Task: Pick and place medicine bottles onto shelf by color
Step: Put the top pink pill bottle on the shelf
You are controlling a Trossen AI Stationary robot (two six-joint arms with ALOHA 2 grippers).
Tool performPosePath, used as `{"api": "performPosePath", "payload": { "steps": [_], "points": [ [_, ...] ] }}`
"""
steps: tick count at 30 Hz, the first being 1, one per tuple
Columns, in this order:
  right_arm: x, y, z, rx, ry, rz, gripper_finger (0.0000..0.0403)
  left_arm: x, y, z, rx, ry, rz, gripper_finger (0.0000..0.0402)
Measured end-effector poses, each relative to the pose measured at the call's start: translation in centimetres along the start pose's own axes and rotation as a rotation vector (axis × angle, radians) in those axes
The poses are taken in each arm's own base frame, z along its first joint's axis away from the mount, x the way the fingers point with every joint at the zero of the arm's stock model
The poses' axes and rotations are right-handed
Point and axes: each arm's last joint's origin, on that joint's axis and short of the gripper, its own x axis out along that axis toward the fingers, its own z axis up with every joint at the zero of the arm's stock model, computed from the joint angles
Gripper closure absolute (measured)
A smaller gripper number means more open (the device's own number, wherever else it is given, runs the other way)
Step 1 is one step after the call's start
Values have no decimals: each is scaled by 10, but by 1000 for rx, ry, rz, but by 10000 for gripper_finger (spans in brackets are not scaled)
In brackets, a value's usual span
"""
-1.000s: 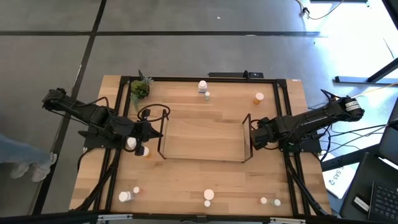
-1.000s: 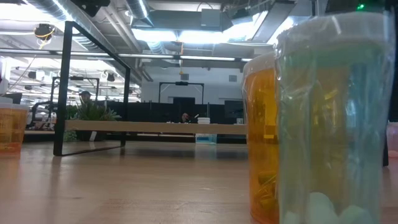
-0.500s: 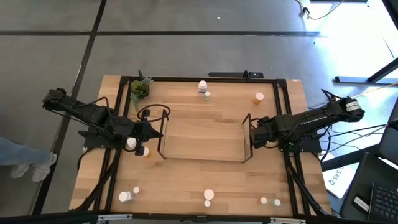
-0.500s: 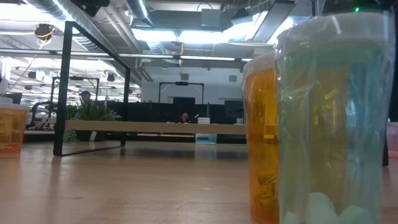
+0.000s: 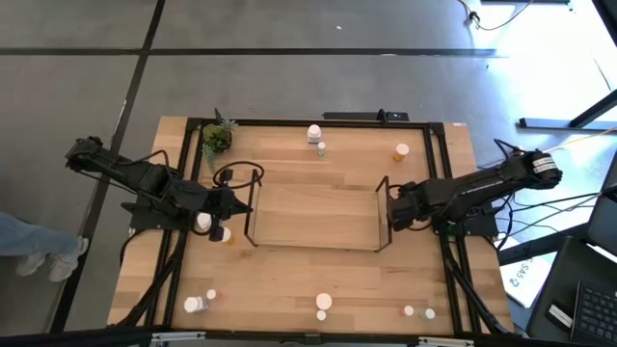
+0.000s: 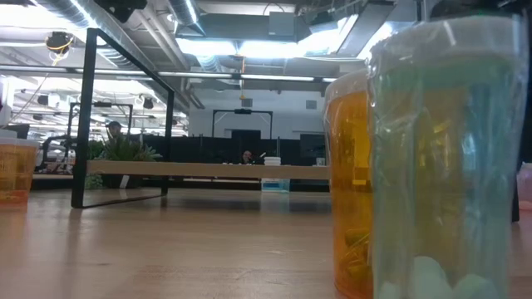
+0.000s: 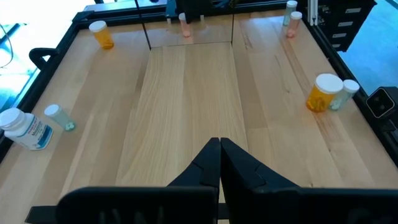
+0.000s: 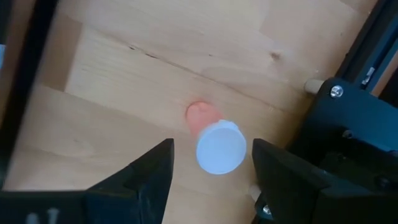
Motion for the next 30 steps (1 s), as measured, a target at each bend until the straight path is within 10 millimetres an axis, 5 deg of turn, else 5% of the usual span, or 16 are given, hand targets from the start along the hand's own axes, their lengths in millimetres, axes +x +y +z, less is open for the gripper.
{"api": "performPosePath", "payload": {
  "steps": [30],
  "points": [
    [6,5,2,-51,-48,-50,276,0,0,0,1,0,0,401]
  ]
}}
